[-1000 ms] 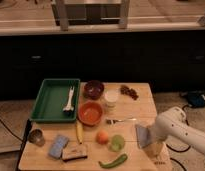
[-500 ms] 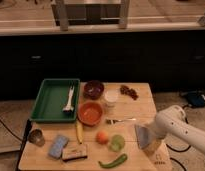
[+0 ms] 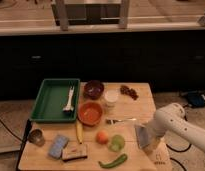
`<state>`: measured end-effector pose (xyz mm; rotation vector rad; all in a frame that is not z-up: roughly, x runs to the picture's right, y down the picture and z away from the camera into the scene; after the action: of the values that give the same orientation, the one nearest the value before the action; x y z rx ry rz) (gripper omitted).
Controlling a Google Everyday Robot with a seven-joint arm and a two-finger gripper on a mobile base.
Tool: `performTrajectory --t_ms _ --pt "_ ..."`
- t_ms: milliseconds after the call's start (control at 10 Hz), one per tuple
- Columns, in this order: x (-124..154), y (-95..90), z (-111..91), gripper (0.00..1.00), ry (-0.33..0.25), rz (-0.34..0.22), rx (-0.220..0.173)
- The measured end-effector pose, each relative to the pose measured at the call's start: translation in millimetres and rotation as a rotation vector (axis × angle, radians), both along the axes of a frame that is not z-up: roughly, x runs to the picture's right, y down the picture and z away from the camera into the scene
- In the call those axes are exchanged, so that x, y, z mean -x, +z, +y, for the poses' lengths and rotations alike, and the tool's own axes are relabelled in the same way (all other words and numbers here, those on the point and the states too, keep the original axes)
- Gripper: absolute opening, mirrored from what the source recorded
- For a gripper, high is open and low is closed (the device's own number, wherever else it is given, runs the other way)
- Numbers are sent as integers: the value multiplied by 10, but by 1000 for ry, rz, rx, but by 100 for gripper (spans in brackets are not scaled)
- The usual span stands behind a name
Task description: Place towel in paper cup
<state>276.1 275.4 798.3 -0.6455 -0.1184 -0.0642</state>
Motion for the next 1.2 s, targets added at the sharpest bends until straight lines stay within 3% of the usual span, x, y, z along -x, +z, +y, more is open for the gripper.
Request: performTrajectory --t_ms 200,600,900,1200 --pt "1 18 25 71 -2 -4 11" --pt "22 54 49 28 -17 -5 27" --pt "9 21 38 2 -20 -4 29" --pt "10 -63 -102 0 -25 -7 11"
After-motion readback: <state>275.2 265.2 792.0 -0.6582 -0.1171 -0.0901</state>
